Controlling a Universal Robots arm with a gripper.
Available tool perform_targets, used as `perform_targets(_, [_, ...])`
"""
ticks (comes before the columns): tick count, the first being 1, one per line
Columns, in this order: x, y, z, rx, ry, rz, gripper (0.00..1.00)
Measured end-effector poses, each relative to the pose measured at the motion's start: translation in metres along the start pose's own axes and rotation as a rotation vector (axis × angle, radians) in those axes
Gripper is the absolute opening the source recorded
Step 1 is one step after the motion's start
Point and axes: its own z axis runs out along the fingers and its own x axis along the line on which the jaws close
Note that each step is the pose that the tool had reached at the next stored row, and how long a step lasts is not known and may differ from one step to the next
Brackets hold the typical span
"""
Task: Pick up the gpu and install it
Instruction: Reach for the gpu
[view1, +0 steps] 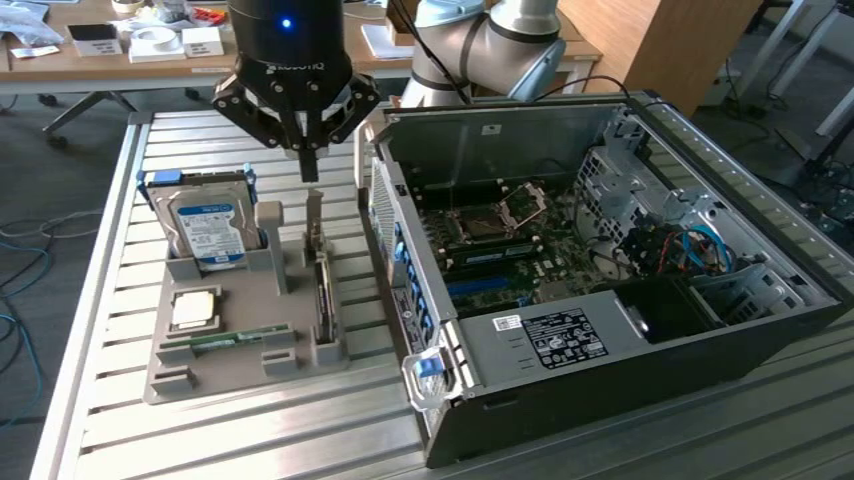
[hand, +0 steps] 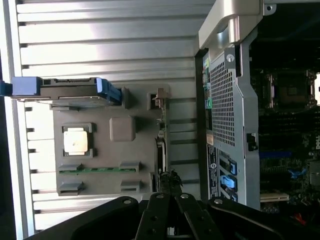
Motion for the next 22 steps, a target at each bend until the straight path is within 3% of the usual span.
perform_targets(7, [0.002, -0.0095, -0.0005, 0.0, 0.0, 0.0, 0.11])
perform_targets(22, [0.009, -0.0115, 0.0023, 0.0001, 0.0001, 0.0, 0.11])
